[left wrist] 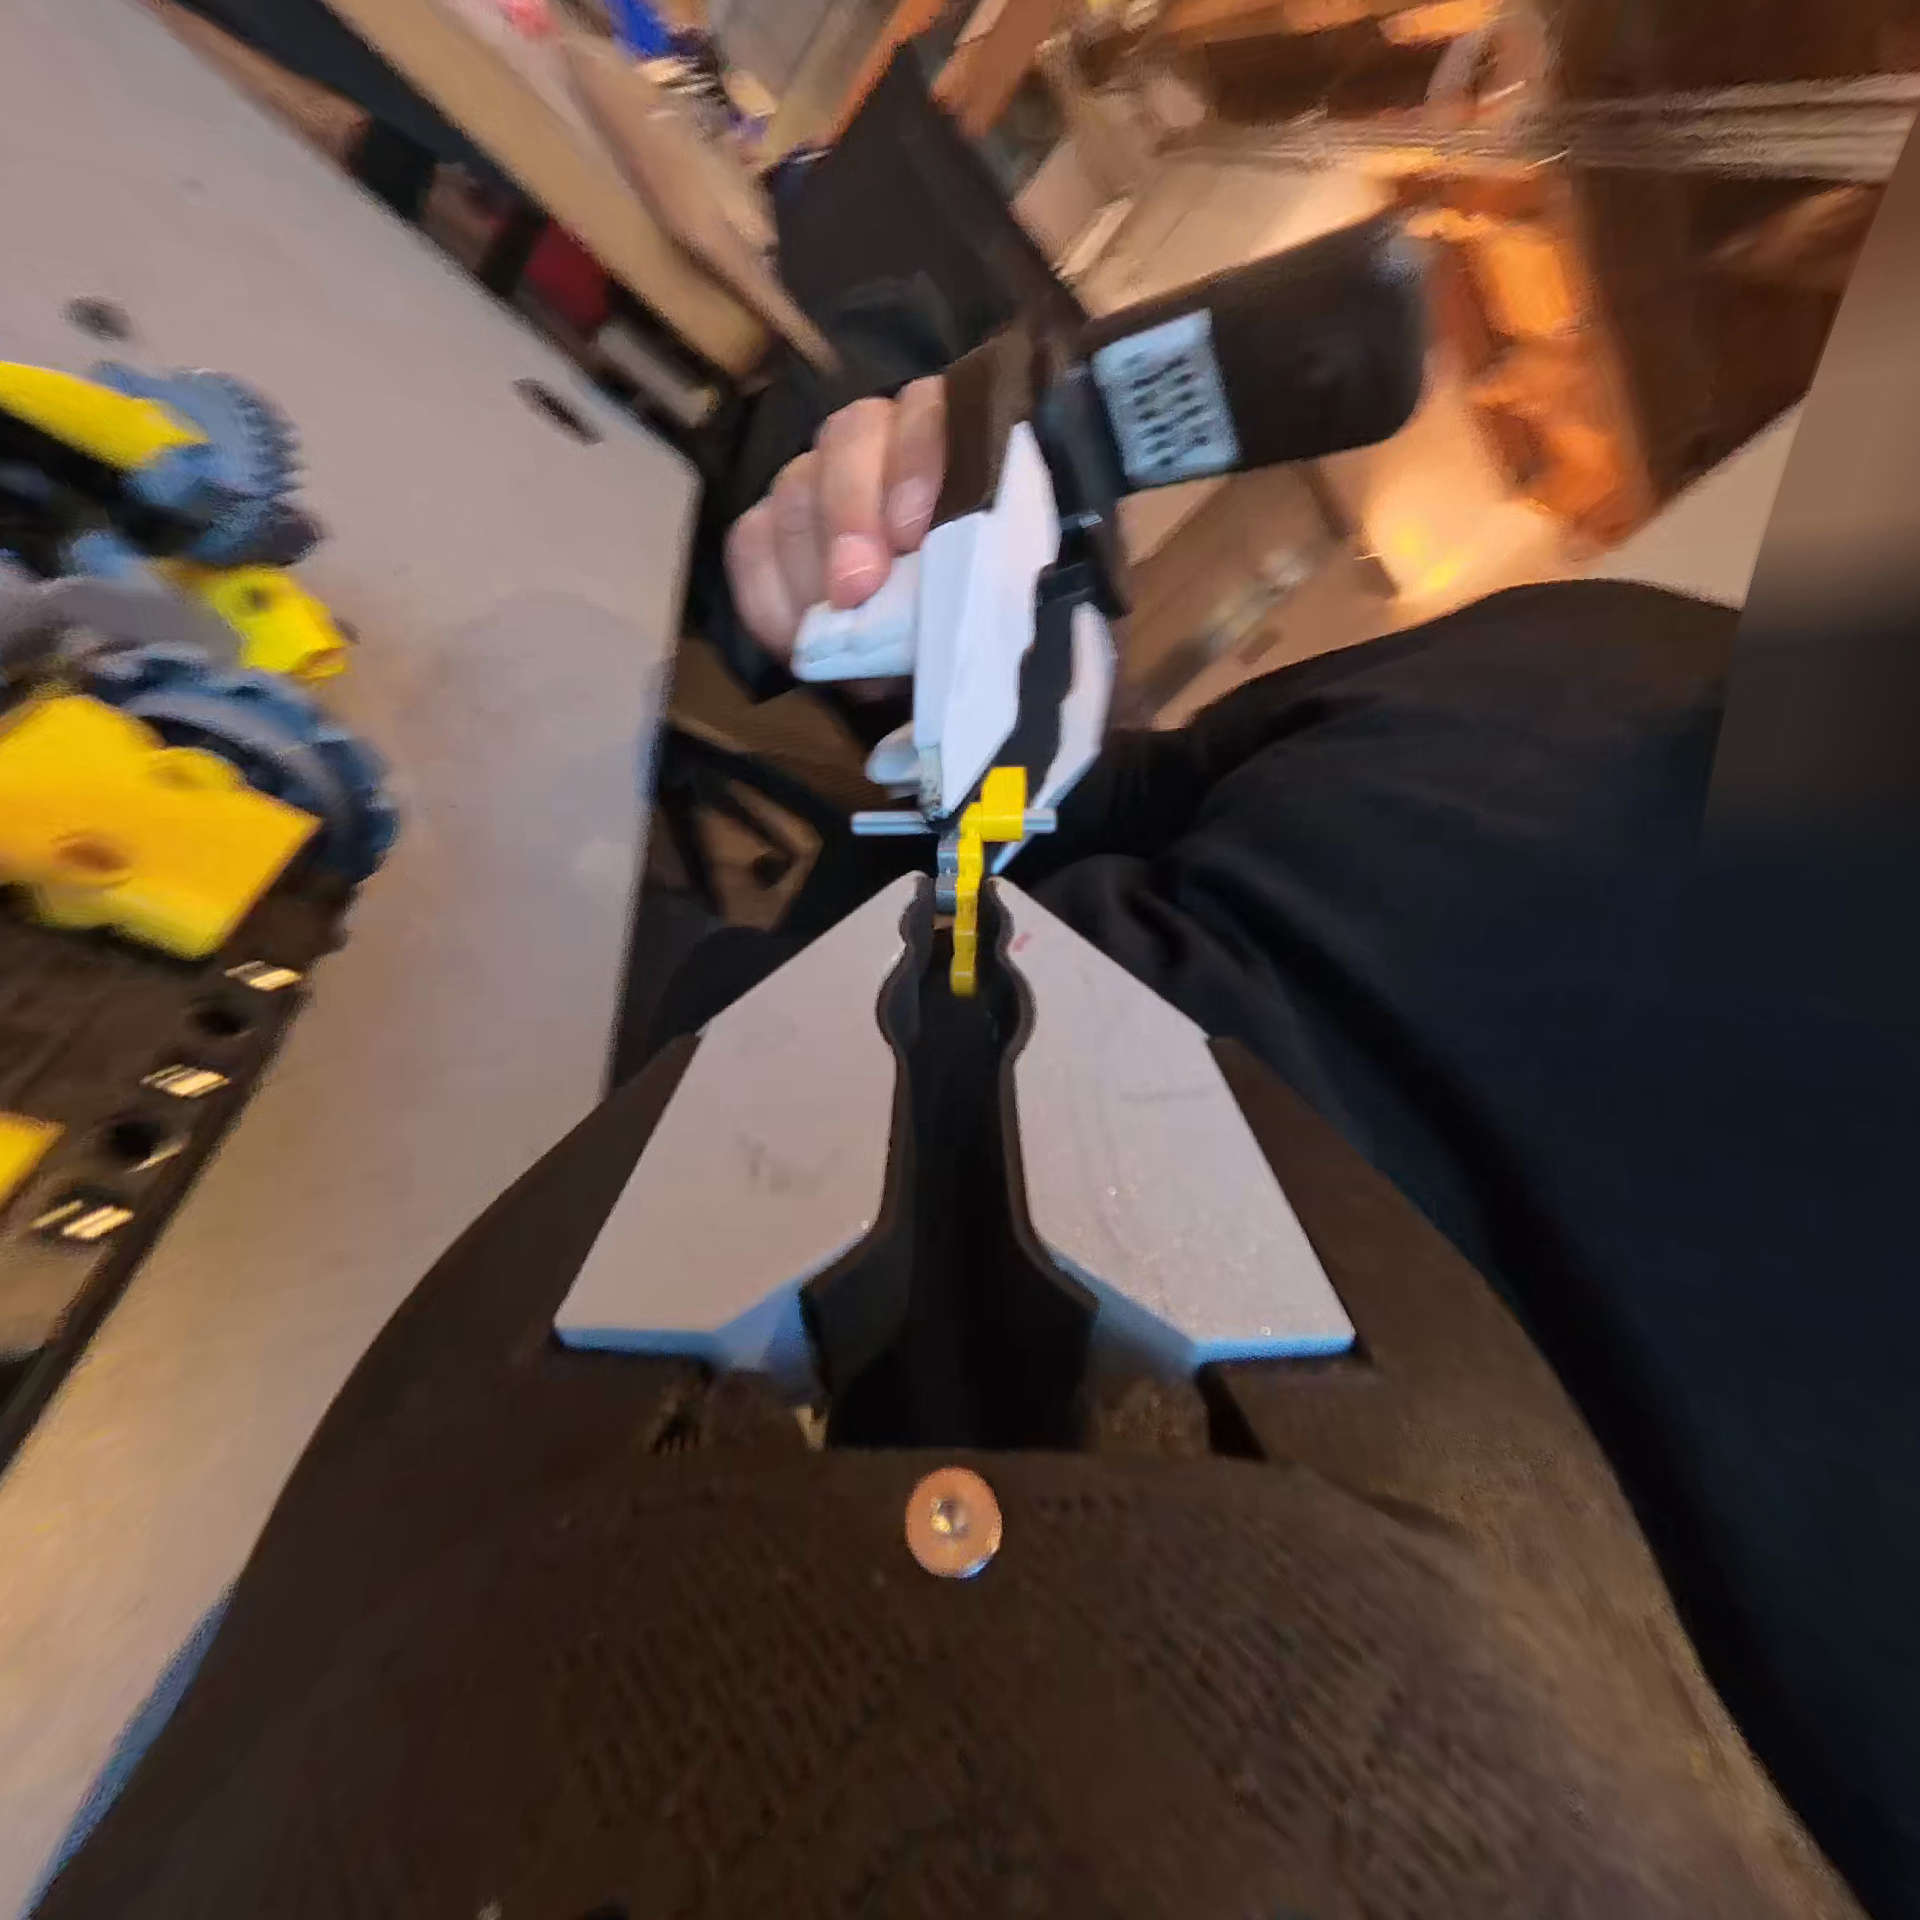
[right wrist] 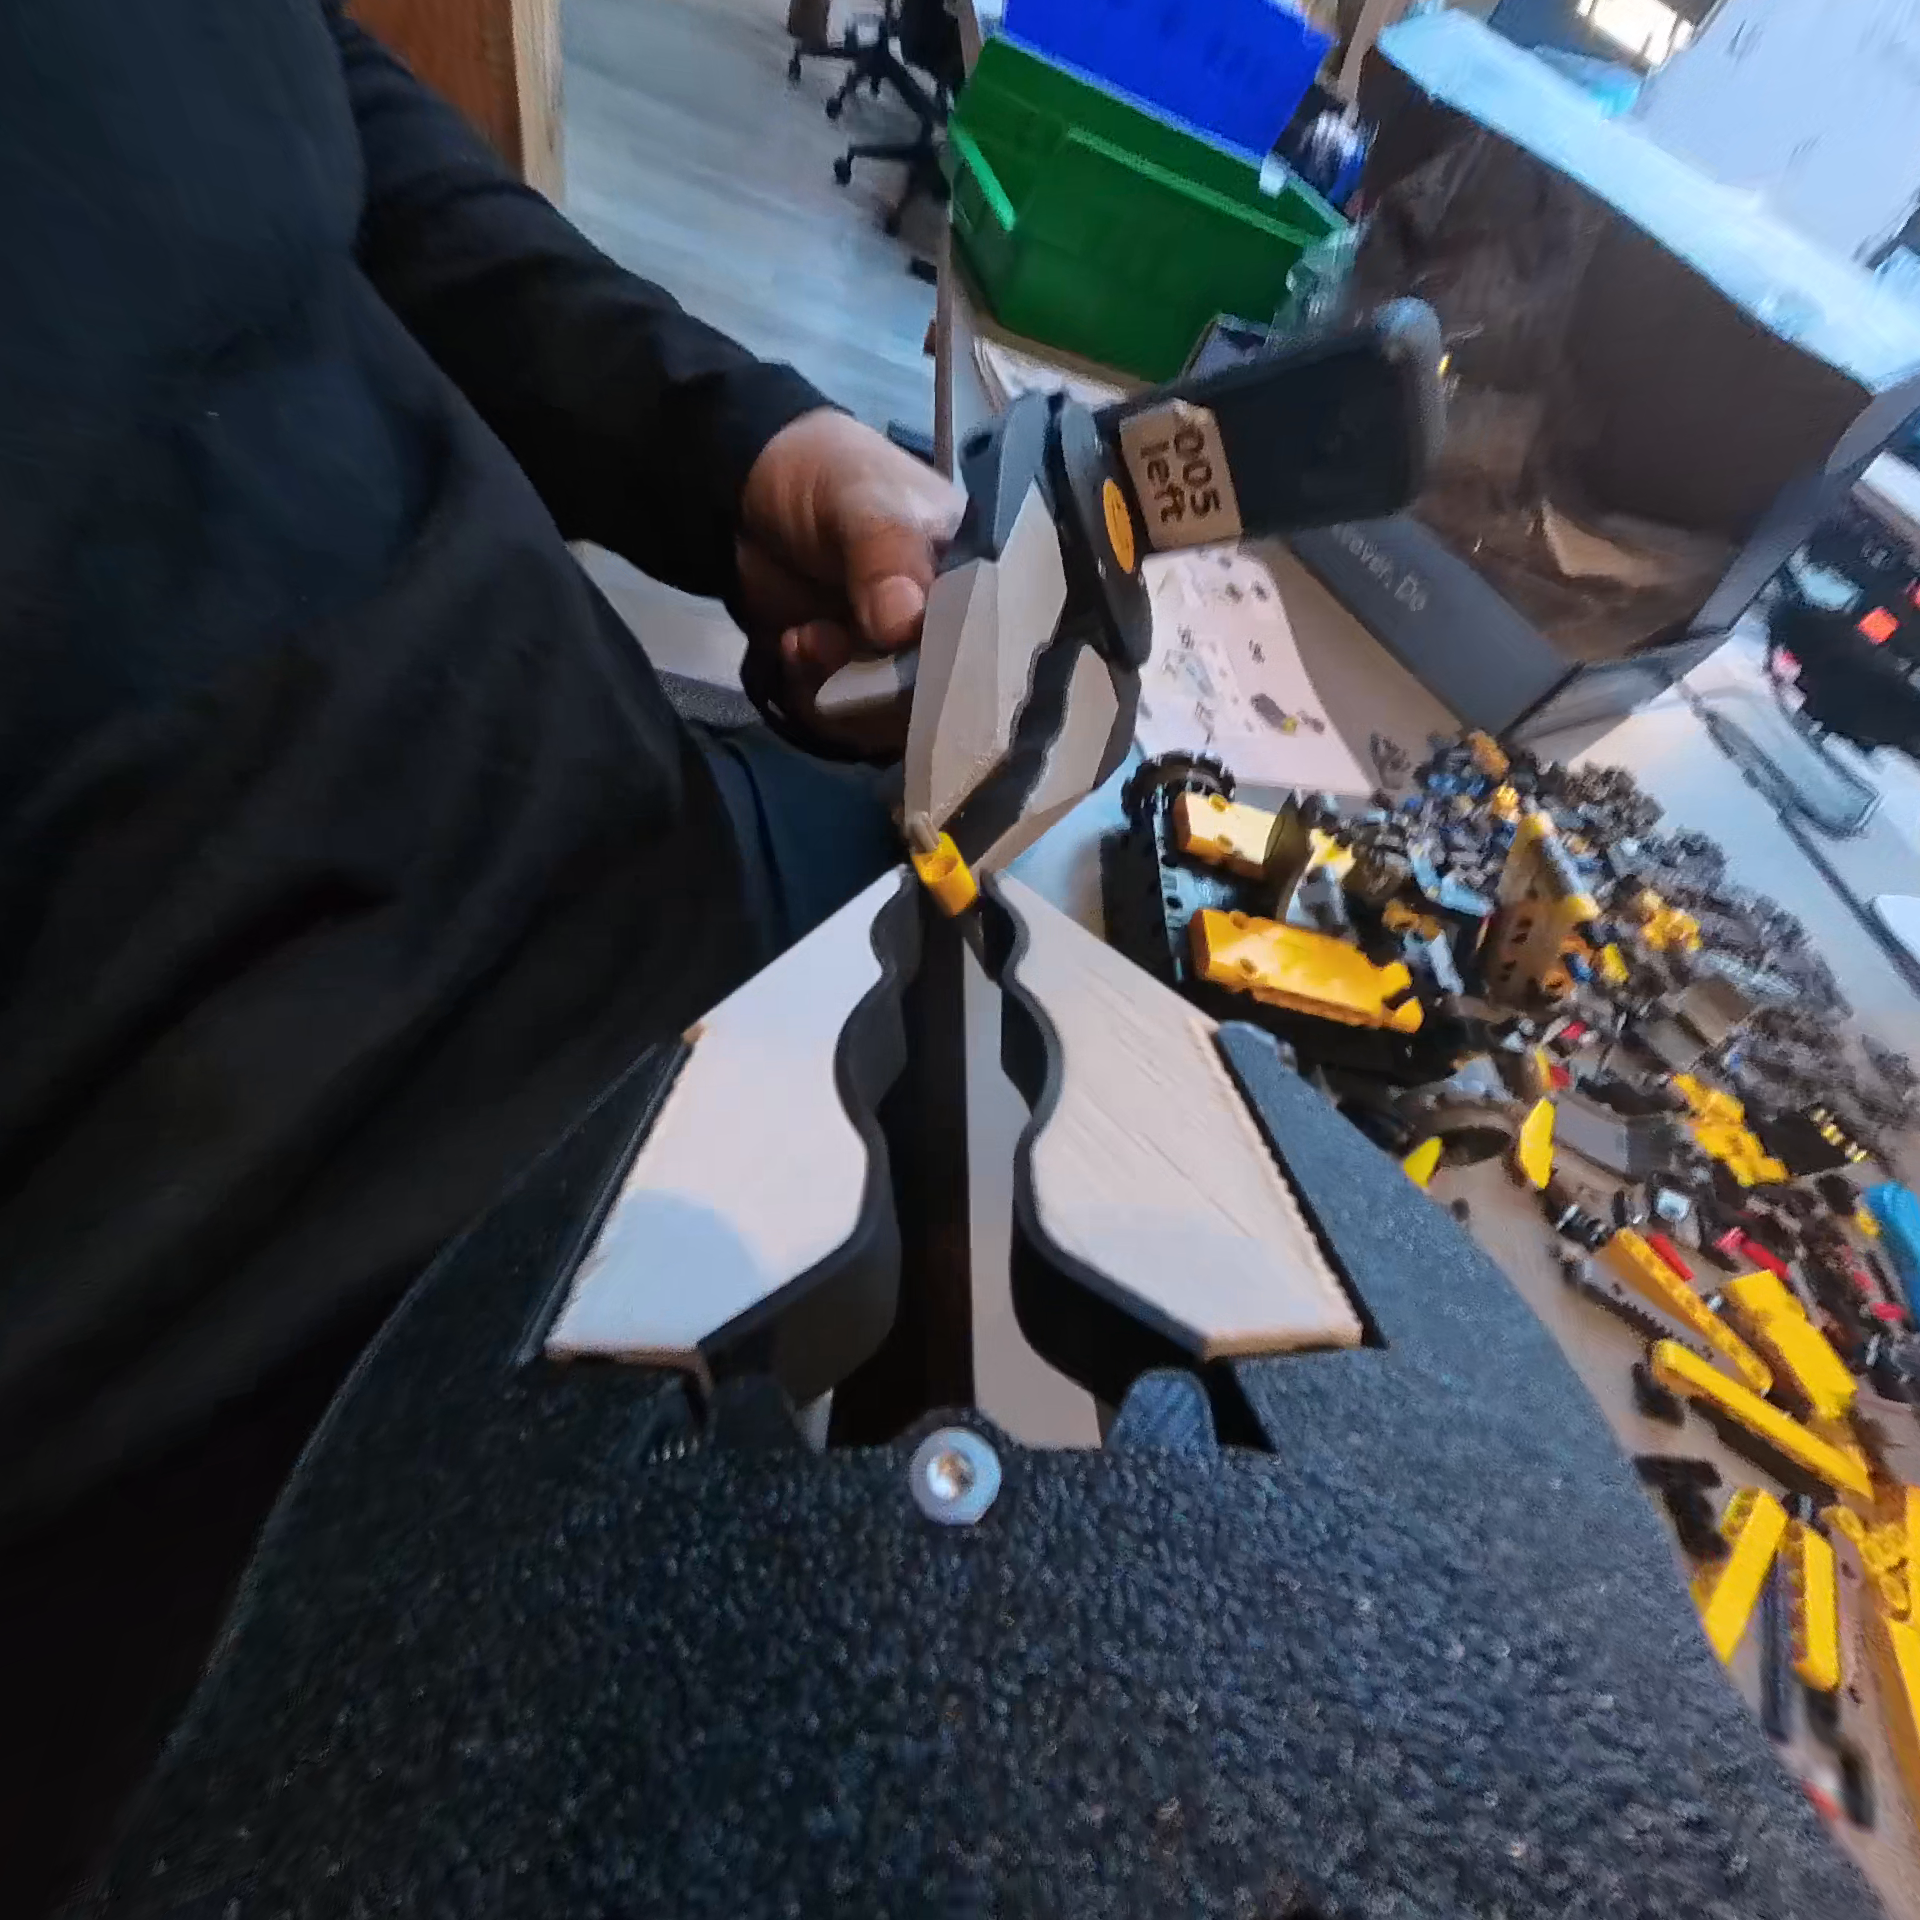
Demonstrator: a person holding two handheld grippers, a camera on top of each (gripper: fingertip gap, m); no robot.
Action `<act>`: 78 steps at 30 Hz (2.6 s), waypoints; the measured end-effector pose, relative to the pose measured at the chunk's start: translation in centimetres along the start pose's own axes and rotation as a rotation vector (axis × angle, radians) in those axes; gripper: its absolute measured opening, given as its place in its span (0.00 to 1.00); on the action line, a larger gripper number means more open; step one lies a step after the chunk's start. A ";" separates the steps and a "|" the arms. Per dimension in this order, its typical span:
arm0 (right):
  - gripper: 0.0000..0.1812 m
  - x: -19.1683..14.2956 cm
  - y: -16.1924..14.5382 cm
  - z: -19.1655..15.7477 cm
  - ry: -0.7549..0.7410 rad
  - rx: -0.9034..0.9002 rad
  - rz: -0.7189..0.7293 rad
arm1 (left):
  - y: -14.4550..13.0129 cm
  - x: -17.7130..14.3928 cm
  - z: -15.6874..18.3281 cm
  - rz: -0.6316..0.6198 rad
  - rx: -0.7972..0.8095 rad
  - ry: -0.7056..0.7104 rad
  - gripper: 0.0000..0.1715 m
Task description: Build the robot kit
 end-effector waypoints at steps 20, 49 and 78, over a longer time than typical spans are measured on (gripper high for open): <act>0.04 1.7 -3.4 1.7 0.179 0.679 -0.339 | -0.3 0.6 1.1 -0.234 0.387 0.266 0.02; 0.08 1.7 -3.1 2.8 0.177 0.579 -0.331 | -0.3 -0.2 0.6 -0.181 0.478 0.341 0.01; 0.04 1.3 -3.4 1.6 0.182 0.737 -0.032 | -1.1 0.3 1.5 -0.078 0.367 0.273 0.09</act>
Point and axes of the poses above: each gripper's, where its closed fingertips meet, x out along the fingers, y out of its top, z = x × y across the jaws, the point moved 8 cm from there along -x, back along the fingers, and after that the axes turned 14 degrees about z, right-handed, at the moved point
